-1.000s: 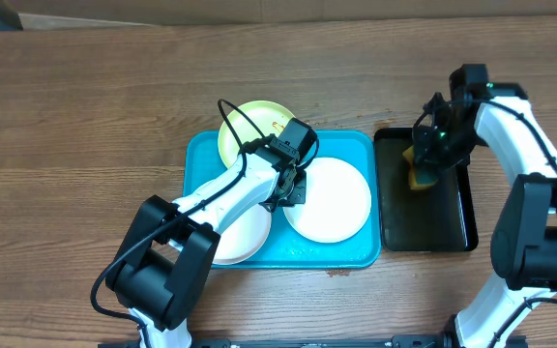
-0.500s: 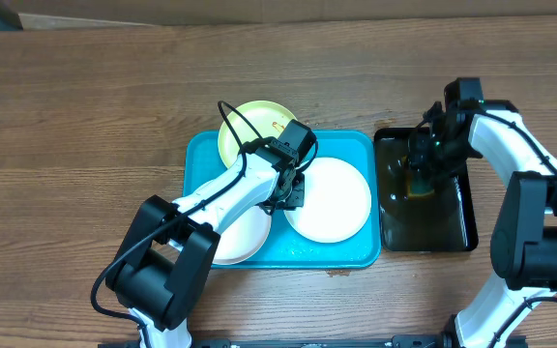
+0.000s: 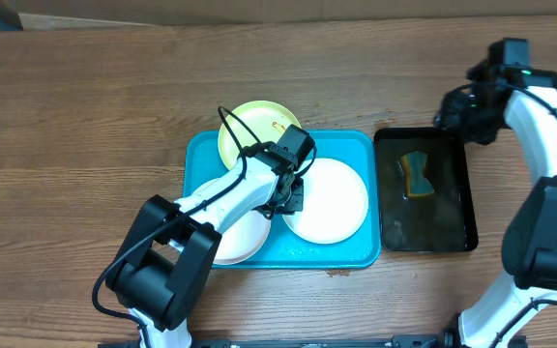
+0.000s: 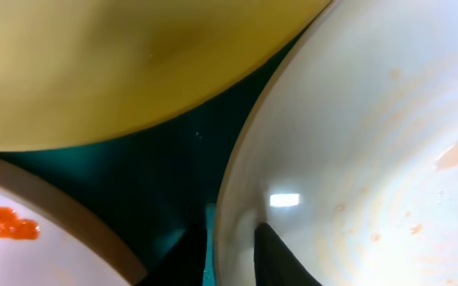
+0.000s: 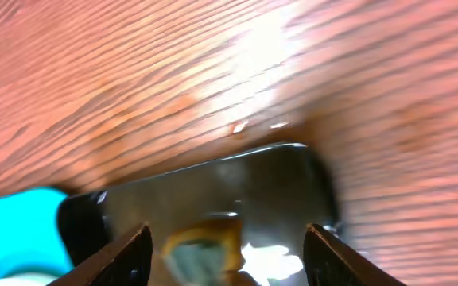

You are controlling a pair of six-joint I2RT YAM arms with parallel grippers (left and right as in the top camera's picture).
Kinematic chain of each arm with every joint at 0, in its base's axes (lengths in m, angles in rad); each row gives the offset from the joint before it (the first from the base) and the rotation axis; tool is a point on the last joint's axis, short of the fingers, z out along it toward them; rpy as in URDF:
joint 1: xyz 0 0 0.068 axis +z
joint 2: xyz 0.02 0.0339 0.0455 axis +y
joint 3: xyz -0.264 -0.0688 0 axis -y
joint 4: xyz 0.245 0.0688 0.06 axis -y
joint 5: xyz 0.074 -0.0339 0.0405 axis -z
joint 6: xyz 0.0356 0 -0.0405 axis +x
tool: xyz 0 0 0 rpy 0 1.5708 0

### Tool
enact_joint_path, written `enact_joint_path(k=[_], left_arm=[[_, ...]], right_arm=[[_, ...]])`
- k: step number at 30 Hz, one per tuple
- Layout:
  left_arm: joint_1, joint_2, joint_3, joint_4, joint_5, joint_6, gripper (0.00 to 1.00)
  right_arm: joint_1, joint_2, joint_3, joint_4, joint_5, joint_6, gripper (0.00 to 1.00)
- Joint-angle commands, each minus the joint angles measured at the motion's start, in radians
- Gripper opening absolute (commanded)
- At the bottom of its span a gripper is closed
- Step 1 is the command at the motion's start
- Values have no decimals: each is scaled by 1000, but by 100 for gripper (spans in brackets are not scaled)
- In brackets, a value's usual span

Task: Clean dirty plates on tray and stack at the side
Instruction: 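Return sponge to the black tray, release it, raise right gripper, then lift the cleaned white plate with the left gripper off the tray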

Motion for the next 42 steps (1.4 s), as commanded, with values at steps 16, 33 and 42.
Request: enact_joint_path(k=[16, 33, 42], left_arm=[[15, -14, 119, -80, 32, 81, 4], [21, -14, 552, -287, -58, 183, 4], [-110, -13, 558, -150, -232, 225, 4]], right_arm=[[-251, -25, 16, -89, 40, 38, 77], [-350, -25, 10, -81, 40, 41, 100], [-350, -25, 10, -81, 40, 41, 100]])
